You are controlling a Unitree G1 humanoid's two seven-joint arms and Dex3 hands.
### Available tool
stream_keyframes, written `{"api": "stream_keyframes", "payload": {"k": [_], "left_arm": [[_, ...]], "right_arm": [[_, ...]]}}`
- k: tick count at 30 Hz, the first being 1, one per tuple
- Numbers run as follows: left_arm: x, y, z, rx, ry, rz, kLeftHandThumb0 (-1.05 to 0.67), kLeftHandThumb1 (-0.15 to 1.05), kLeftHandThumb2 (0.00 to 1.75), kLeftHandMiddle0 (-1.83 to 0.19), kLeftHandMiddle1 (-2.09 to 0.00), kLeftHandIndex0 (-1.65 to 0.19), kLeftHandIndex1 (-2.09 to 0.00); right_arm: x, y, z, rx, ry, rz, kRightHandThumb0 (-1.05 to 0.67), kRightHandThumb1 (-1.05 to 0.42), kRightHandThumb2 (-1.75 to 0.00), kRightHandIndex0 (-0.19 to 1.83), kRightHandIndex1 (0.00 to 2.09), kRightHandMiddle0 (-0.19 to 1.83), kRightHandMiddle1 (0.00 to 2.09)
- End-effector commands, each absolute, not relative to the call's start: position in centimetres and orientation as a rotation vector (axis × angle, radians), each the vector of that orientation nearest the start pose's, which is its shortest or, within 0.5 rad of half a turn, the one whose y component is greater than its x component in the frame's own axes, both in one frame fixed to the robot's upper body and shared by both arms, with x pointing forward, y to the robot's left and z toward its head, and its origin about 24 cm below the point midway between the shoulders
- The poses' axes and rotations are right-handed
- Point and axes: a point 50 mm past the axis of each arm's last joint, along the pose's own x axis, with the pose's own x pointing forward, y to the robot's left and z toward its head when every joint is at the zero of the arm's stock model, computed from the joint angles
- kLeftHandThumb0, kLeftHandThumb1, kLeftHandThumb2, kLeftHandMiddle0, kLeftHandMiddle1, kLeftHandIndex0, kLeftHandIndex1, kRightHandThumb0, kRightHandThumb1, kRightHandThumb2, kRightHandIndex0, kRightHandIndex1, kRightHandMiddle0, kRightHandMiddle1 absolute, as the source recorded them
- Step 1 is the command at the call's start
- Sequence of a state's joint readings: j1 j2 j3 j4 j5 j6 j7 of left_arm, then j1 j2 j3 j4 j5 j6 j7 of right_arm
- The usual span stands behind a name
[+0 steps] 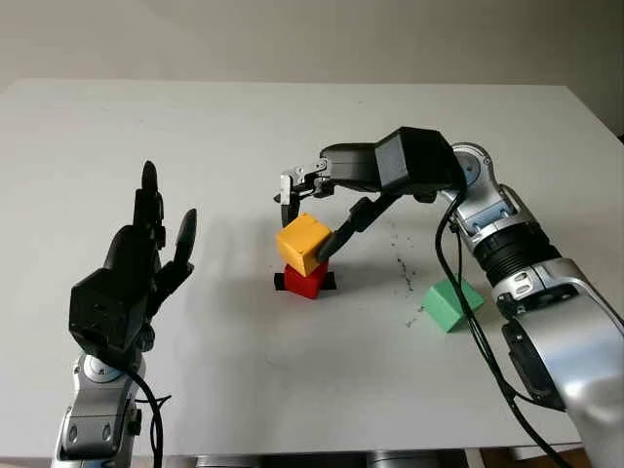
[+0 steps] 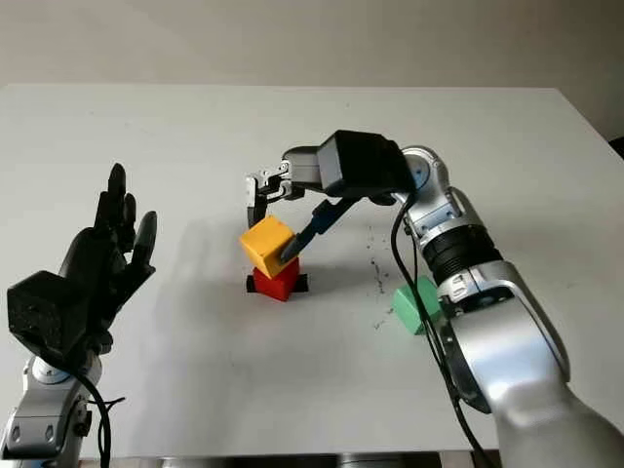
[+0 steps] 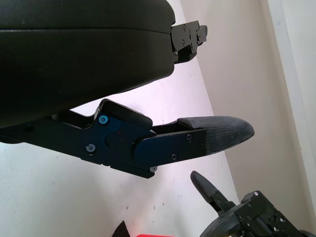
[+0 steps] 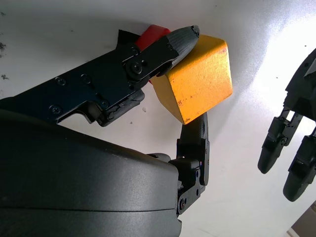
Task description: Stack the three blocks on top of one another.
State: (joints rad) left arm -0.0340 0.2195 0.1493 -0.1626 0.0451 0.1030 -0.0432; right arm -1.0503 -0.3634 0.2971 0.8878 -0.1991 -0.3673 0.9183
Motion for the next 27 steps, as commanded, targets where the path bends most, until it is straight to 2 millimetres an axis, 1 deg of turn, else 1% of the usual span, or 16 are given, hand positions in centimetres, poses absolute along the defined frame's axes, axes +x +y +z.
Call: {"api": "stream_keyframes", "payload": {"k": [1,12,18,19,21,24,27], "left_arm": [[25.49,21.67,9.38,0.264,-0.117,0.108,-0.81,1.05,0.57,0.14,-0.06,0.18,-0.05],[25.31,21.83,9.41,0.272,-0.115,0.102,-0.81,1.05,0.57,0.15,-0.05,0.18,-0.05],[25.36,21.71,9.45,0.272,-0.119,0.101,-0.81,1.05,0.57,0.14,-0.06,0.17,-0.06],[25.36,21.70,9.45,0.272,-0.119,0.102,-0.81,1.05,0.57,0.14,-0.06,0.17,-0.06],[25.38,21.69,9.44,0.277,-0.120,0.102,-0.81,1.05,0.57,0.14,-0.05,0.17,-0.06],[25.36,21.69,9.44,0.275,-0.117,0.099,-0.81,1.05,0.57,0.14,-0.05,0.17,-0.05],[25.35,21.69,9.40,0.270,-0.112,0.102,-0.81,1.05,0.57,0.14,-0.05,0.17,-0.05]], "right_arm": [[38.47,-10.01,18.68,-0.951,-0.160,1.102,-0.58,-0.92,-0.05,0.27,0.04,0.43,1.60],[38.52,-10.28,18.18,-0.977,-0.132,1.104,-0.59,-0.92,-0.06,0.26,0.04,0.43,1.61],[38.64,-10.53,18.01,-0.972,-0.111,1.090,-0.57,-0.92,-0.05,0.25,0.04,0.40,1.59],[38.64,-10.54,17.99,-0.970,-0.107,1.089,-0.57,-0.92,-0.05,0.24,0.04,0.40,1.56],[38.63,-10.55,17.94,-0.984,-0.106,1.085,-0.62,-0.89,-0.05,0.23,0.03,0.32,1.44],[38.58,-10.59,17.89,-1.001,-0.108,1.080,-0.65,-0.86,-0.05,0.19,0.03,0.19,1.22],[38.53,-10.67,17.89,-1.004,-0.108,1.077,-0.65,-0.85,-0.05,0.14,0.02,0.13,1.06]]}}
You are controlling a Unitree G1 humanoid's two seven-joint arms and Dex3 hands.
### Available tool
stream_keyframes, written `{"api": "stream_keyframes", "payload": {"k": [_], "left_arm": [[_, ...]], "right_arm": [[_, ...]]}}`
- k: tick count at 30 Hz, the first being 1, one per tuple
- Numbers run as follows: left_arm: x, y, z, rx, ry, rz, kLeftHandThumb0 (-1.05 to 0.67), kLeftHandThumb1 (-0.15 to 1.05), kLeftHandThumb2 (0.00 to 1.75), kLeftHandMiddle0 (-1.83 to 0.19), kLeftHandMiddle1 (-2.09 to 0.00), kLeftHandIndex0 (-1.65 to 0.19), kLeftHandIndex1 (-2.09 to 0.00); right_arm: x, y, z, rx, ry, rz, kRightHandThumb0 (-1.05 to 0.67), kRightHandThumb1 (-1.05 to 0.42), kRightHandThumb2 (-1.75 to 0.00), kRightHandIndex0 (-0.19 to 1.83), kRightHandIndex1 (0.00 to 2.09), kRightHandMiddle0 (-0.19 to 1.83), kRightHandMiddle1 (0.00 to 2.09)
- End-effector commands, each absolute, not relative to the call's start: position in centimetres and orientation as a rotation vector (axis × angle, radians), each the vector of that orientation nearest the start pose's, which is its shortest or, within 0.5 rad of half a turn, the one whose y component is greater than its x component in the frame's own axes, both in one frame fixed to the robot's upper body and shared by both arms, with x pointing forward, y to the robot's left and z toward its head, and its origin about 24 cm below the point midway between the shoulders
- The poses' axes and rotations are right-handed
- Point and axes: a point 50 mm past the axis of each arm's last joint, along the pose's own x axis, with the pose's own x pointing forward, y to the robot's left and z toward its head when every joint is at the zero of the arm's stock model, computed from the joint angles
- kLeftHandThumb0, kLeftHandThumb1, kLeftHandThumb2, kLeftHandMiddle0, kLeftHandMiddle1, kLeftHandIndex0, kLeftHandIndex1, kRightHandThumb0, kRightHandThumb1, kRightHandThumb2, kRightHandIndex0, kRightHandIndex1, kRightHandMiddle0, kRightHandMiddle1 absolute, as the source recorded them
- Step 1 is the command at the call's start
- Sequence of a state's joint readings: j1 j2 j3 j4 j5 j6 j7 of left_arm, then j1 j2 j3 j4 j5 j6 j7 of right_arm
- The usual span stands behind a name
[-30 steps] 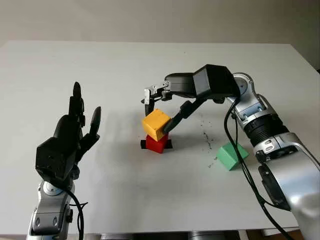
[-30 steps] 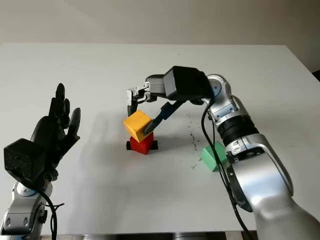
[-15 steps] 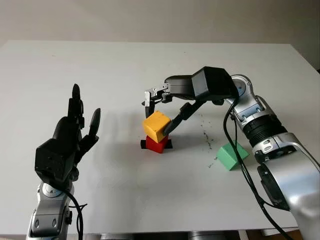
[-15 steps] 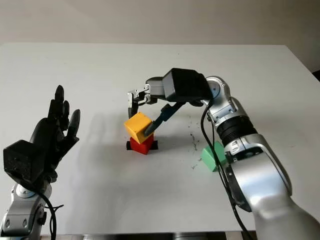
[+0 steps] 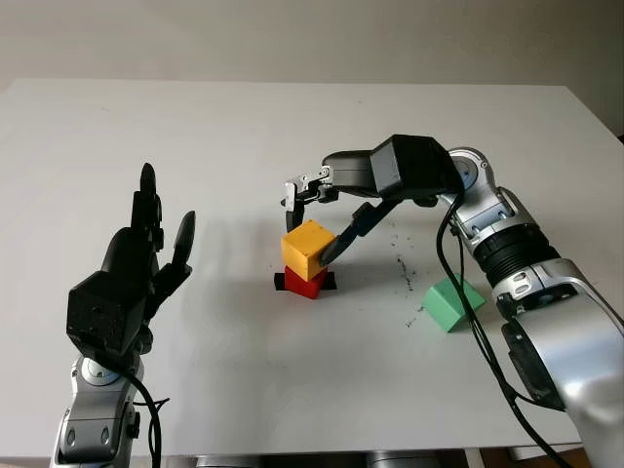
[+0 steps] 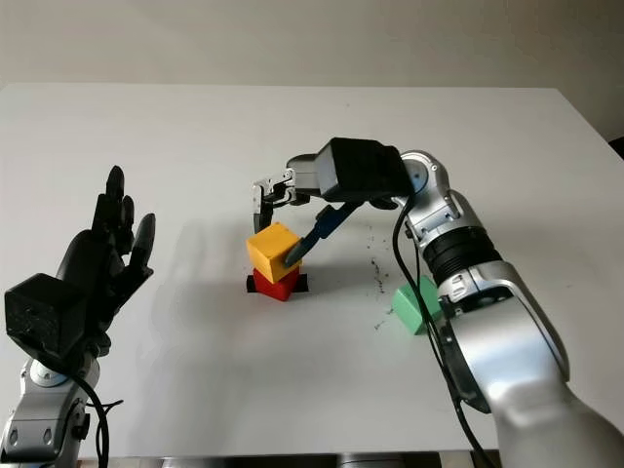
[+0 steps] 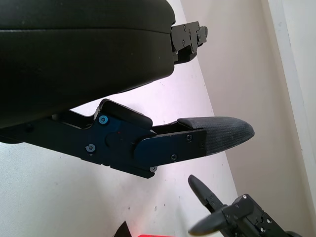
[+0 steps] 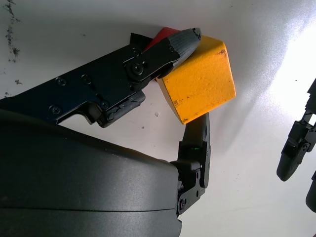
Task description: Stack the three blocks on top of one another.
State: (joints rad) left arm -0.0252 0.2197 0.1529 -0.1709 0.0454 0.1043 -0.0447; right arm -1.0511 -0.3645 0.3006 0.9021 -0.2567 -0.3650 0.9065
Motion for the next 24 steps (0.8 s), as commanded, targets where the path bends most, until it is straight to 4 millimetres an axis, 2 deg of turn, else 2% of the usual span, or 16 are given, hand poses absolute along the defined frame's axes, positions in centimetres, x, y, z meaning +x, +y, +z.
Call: {"api": "stream_keyframes", "payload": {"k": [1,10,17,20,24], "left_arm": [[25.4,21.7,9.4,0.270,-0.113,0.103,-0.81,1.05,0.57,0.14,-0.05,0.17,-0.05],[25.4,21.7,9.4,0.283,-0.113,0.099,-0.82,1.05,0.59,0.14,-0.05,0.17,-0.06],[25.4,21.8,9.4,0.276,-0.118,0.098,-0.81,1.05,0.58,0.13,-0.05,0.16,-0.06],[25.4,21.7,9.4,0.263,-0.120,0.099,-0.80,1.05,0.57,0.14,-0.05,0.16,-0.05],[25.4,21.6,9.4,0.263,-0.114,0.104,-0.80,1.05,0.56,0.14,-0.05,0.17,-0.05]], "right_arm": [[38.5,-10.7,17.9,-1.008,-0.111,1.078,-0.65,-0.85,-0.05,0.13,0.02,0.13,1.04],[38.4,-10.9,18.1,-1.036,-0.121,1.061,-0.68,-0.86,-0.05,-0.02,0.02,0.05,0.73],[38.3,-11.4,18.7,-1.039,-0.108,1.059,-0.71,-0.85,-0.05,-0.07,0.02,0.04,0.63],[38.0,-12.1,19.6,-1.038,-0.113,1.063,-0.77,-0.86,-0.05,-0.12,0.02,0.00,0.54],[37.2,-13.9,21.2,-0.971,-0.155,0.994,-0.72,-0.86,-0.06,-0.14,0.04,0.03,0.42]]}}
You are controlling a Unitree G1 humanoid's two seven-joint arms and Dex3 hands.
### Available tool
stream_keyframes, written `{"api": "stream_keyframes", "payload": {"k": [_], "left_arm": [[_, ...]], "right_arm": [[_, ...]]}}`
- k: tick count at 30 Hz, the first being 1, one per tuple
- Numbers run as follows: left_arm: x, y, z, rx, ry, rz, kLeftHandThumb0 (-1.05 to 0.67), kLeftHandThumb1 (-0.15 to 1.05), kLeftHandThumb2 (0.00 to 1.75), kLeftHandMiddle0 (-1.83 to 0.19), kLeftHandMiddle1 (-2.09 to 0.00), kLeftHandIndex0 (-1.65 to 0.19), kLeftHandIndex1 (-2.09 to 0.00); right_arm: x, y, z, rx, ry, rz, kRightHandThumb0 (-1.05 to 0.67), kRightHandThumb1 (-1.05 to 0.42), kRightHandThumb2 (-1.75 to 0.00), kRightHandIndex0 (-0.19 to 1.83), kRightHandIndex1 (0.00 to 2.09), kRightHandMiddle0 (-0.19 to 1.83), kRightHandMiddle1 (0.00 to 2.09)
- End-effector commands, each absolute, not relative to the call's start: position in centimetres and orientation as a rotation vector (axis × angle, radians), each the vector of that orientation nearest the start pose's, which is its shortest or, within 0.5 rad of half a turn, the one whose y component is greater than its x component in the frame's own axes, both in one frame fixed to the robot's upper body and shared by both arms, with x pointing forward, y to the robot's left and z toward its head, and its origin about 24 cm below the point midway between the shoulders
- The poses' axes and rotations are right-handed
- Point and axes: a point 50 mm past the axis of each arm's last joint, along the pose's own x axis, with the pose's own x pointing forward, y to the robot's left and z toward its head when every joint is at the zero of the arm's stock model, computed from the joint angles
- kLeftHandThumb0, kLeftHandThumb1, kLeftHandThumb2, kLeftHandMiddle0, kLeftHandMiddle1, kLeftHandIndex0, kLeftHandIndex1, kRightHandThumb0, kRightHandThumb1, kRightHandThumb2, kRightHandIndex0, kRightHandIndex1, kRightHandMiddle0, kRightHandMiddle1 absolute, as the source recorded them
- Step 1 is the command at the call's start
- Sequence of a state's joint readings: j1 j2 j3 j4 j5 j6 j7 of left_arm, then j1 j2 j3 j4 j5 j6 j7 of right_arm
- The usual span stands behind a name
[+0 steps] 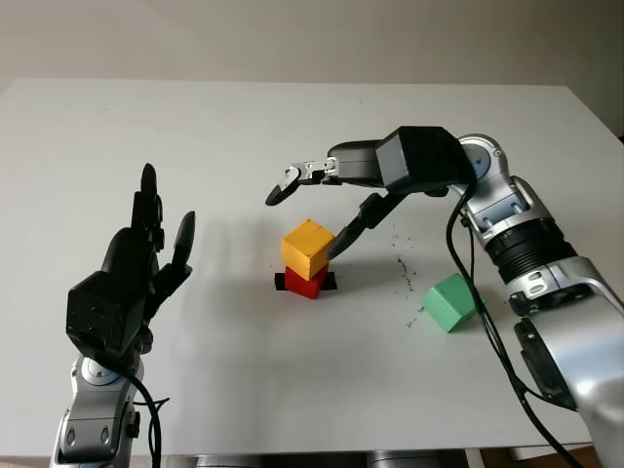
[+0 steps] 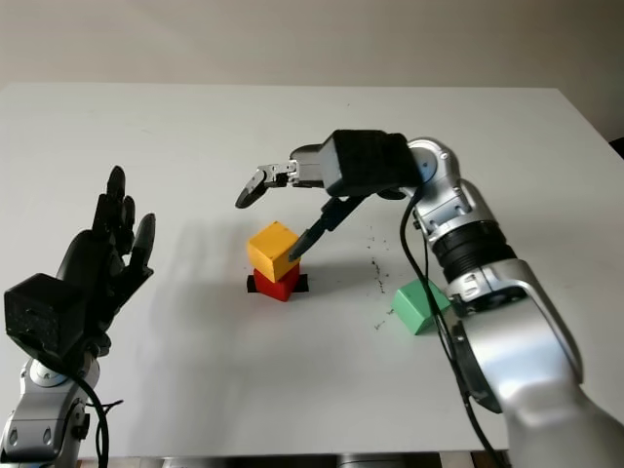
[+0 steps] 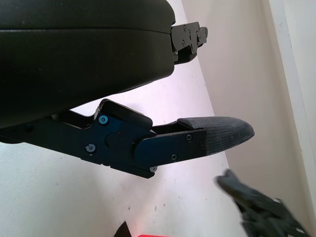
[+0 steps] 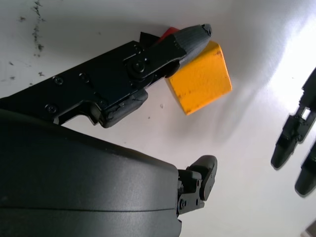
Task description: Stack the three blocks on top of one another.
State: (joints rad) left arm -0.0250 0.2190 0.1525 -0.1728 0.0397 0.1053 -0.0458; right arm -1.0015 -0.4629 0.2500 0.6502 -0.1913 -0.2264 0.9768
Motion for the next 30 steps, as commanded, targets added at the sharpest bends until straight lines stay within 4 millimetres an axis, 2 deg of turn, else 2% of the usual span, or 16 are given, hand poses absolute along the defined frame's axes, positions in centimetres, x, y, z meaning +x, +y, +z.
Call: {"api": "stream_keyframes", "payload": {"k": [1,4,8,13,17,22,26,30], "left_arm": [[25.3,21.6,9.4,0.264,-0.115,0.105,-0.80,1.05,0.56,0.14,-0.05,0.17,-0.05],[25.3,21.6,9.4,0.264,-0.116,0.107,-0.81,1.05,0.56,0.13,-0.06,0.16,-0.06],[25.2,21.7,9.4,0.264,-0.116,0.096,-0.80,1.05,0.57,0.14,-0.05,0.17,-0.05],[25.3,21.8,9.4,0.276,-0.122,0.091,-0.81,1.05,0.58,0.15,-0.05,0.17,-0.05],[25.3,22.0,9.4,0.277,-0.125,0.086,-0.82,1.05,0.59,0.16,-0.05,0.18,-0.05],[25.3,22.2,9.4,0.279,-0.126,0.080,-0.82,1.05,0.58,0.17,-0.05,0.19,-0.05],[25.4,22.1,9.4,0.270,-0.127,0.063,-0.82,1.05,0.60,0.19,-0.03,0.19,-0.01],[25.5,22.0,9.4,0.235,-0.143,0.045,-0.79,1.05,0.58,0.19,-0.01,0.19,0.00]], "right_arm": [[37.0,-14.3,21.5,-0.958,-0.170,0.972,-0.71,-0.86,-0.06,-0.12,0.05,0.06,0.43],[35.7,-16.3,22.9,-0.886,-0.254,0.880,-0.66,-0.88,-0.06,-0.09,0.07,0.11,0.44],[34.1,-18.7,23.7,-0.788,-0.310,0.804,-0.62,-0.91,-0.06,-0.09,0.06,0.10,0.45],[31.7,-21.6,23.7,-0.846,-0.319,0.705,-0.57,-0.90,-0.05,-0.10,0.06,0.03,0.58],[29.7,-23.0,22.8,-0.896,-0.278,0.650,-0.53,-0.90,-0.05,-0.09,0.06,0.09,0.48],[27.3,-24.1,20.6,-1.025,-0.207,0.635,-0.54,-0.91,-0.06,-0.07,0.06,0.21,0.25],[26.0,-24.5,19.0,-1.089,-0.166,0.645,-0.55,-0.91,-0.06,-0.07,0.05,0.25,0.16],[25.4,-24.0,17.5,-1.179,-0.131,0.680,-0.49,-0.90,-0.05,-0.09,0.05,0.27,0.14]]}}
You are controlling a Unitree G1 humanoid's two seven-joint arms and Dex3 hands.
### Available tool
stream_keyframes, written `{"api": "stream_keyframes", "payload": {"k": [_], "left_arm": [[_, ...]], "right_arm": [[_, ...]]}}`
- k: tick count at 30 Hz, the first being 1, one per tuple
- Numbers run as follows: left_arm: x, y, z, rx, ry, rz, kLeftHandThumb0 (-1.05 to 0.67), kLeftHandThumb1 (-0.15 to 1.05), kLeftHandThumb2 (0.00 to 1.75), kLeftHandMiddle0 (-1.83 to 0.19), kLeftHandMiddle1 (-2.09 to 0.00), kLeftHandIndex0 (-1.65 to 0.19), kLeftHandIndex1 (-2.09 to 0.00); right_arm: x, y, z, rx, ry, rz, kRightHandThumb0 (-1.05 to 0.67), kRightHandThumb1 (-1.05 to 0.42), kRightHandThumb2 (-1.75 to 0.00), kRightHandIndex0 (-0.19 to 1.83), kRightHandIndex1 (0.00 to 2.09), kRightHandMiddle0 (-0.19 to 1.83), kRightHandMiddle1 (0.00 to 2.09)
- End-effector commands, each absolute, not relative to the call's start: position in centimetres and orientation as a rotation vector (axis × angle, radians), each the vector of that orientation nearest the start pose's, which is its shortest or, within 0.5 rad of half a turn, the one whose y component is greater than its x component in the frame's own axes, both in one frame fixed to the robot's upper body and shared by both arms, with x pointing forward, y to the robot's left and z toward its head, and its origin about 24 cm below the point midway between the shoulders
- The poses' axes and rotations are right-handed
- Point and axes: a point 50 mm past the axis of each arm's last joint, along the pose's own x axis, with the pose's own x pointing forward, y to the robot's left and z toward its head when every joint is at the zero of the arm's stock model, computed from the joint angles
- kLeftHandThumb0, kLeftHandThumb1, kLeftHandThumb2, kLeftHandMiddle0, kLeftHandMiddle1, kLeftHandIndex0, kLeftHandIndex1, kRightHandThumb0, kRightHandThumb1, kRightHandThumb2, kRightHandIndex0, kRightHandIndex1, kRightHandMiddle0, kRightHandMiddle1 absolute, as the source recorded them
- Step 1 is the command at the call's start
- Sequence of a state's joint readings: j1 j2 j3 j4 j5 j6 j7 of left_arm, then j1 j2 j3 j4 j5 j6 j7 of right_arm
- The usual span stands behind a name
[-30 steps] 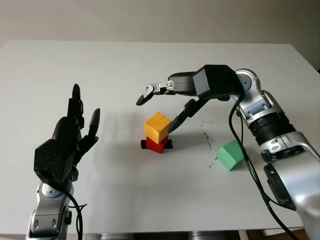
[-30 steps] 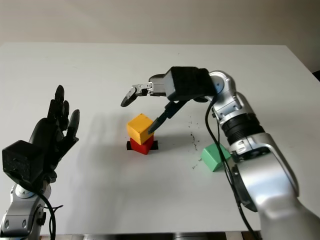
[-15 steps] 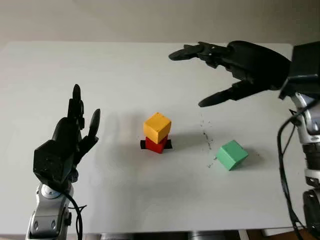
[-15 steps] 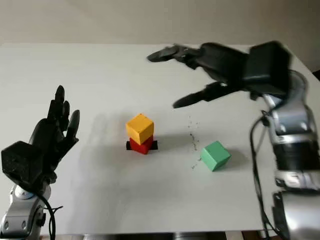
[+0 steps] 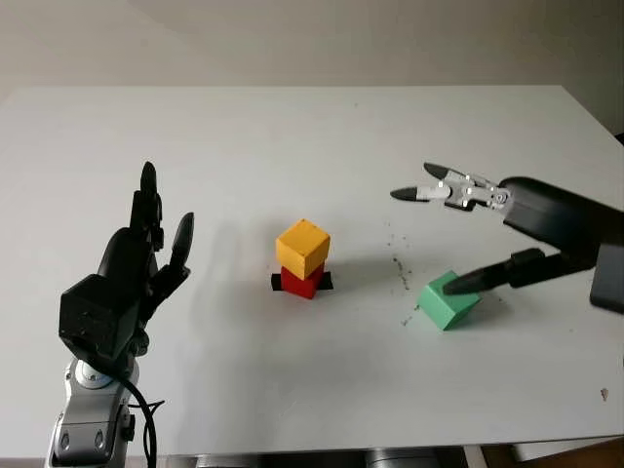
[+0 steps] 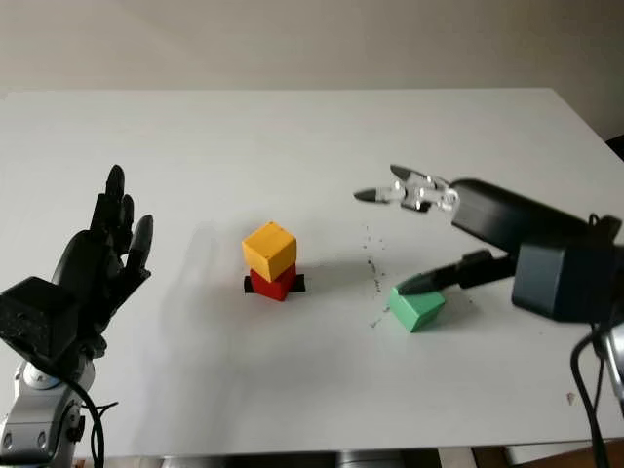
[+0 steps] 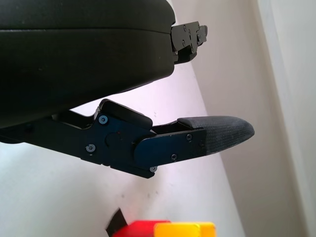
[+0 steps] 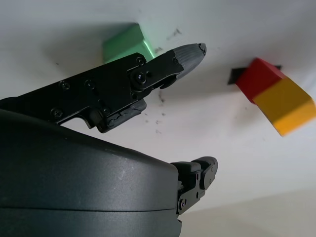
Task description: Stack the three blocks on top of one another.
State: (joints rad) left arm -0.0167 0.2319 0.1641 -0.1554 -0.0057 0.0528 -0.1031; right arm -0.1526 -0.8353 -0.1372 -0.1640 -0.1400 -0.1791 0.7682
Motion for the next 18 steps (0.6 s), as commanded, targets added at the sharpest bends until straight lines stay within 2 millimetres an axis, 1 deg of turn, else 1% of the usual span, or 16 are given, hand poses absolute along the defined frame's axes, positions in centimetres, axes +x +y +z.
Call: {"api": "stream_keyframes", "payload": {"k": [1,4,10,14,18], "left_arm": [[25.5,22.0,9.3,0.234,-0.142,0.046,-0.80,1.05,0.58,0.19,-0.01,0.19,0.00],[25.5,22.1,9.3,0.237,-0.137,0.046,-0.80,1.05,0.58,0.19,-0.01,0.19,0.00],[25.3,22.4,9.3,0.278,-0.128,0.064,-0.82,1.05,0.60,0.19,-0.01,0.19,0.00],[25.2,22.4,9.1,0.258,-0.127,0.059,-0.82,1.05,0.59,0.19,-0.01,0.19,0.00],[25.2,22.2,9.1,0.247,-0.121,0.065,-0.82,1.05,0.58,0.19,-0.01,0.19,0.00]], "right_arm": [[25.3,-23.8,17.2,-1.203,-0.121,0.695,-0.46,-0.90,-0.05,-0.10,0.04,0.26,0.14],[25.2,-23.2,16.9,-1.276,-0.100,0.722,-0.45,-0.91,-0.05,-0.11,0.04,0.27,0.14],[25.4,-22.7,17.1,-1.418,-0.059,0.733,-0.44,-0.89,-0.05,-0.11,0.05,0.27,0.13],[25.6,-22.5,17.5,-1.506,-0.075,0.726,-0.45,-0.88,-0.05,-0.08,0.06,0.30,0.13],[25.9,-22.6,17.7,-1.555,-0.098,0.712,-0.48,-0.87,-0.05,-0.05,0.07,0.35,0.14]]}}
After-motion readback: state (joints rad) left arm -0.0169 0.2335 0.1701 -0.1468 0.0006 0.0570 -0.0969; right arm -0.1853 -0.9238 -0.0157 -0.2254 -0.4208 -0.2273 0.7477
